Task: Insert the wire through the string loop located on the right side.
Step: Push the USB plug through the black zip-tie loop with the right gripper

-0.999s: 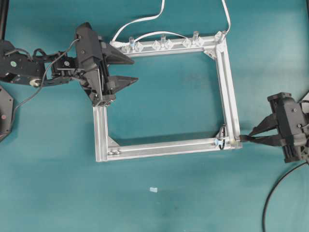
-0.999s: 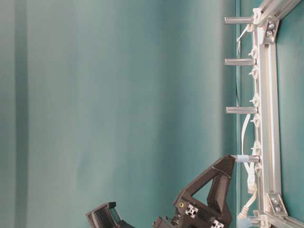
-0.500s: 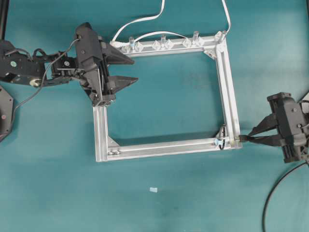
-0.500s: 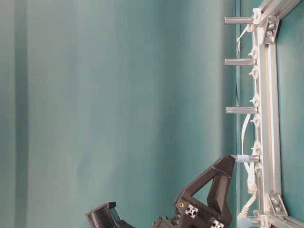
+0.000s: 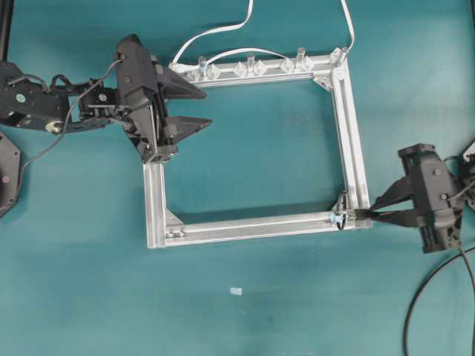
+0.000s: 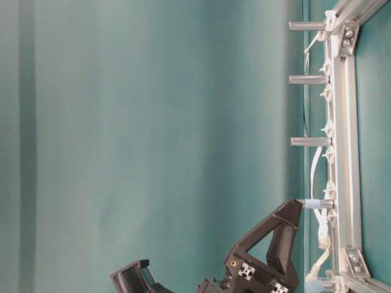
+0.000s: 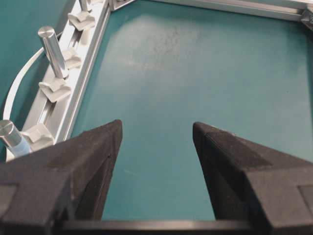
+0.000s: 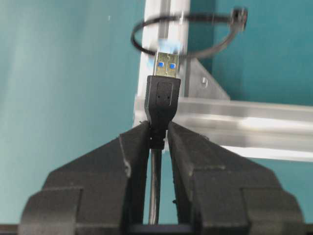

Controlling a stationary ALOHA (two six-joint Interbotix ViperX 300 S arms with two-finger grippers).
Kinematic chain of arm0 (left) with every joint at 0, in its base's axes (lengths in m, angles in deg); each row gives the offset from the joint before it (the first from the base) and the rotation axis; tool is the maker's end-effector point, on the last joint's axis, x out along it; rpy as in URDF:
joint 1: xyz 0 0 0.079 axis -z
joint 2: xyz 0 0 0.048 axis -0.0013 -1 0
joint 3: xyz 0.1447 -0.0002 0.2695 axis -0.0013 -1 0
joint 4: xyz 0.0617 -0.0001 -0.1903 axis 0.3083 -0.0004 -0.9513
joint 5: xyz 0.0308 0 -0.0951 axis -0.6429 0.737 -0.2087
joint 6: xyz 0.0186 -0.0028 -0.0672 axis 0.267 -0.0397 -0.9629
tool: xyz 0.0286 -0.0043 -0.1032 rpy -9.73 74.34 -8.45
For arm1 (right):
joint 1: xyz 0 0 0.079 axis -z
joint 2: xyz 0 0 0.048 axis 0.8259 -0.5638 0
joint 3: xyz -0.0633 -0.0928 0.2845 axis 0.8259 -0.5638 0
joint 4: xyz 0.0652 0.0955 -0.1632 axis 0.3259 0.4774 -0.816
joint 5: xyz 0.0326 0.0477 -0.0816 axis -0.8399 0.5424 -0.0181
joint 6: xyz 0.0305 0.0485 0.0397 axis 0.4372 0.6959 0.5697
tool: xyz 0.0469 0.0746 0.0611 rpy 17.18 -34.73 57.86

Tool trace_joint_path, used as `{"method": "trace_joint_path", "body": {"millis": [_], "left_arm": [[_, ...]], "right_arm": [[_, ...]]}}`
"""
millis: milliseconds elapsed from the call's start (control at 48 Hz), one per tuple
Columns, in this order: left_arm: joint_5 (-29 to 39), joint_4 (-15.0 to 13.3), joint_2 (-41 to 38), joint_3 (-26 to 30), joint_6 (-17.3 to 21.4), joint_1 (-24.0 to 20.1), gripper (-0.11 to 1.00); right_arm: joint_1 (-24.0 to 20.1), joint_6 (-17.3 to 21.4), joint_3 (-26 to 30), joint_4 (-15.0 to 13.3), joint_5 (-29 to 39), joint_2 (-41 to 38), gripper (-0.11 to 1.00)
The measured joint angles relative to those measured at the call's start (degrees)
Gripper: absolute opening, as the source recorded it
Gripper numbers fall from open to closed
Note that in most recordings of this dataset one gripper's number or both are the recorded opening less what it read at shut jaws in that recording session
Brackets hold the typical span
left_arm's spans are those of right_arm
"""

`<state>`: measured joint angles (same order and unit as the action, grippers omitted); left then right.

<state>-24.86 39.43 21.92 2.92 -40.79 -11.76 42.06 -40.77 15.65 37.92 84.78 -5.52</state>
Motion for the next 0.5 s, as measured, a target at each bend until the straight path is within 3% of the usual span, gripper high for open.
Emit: {"method": "trace_joint_path", "body": {"millis": [500], "left_arm": [[0.00,0.00,0.09,0.00,0.00,0.79,0.63]], "right_arm": [[0.00,0.00,5.54,0.00,-2.20,-8.35,0.19]]}}
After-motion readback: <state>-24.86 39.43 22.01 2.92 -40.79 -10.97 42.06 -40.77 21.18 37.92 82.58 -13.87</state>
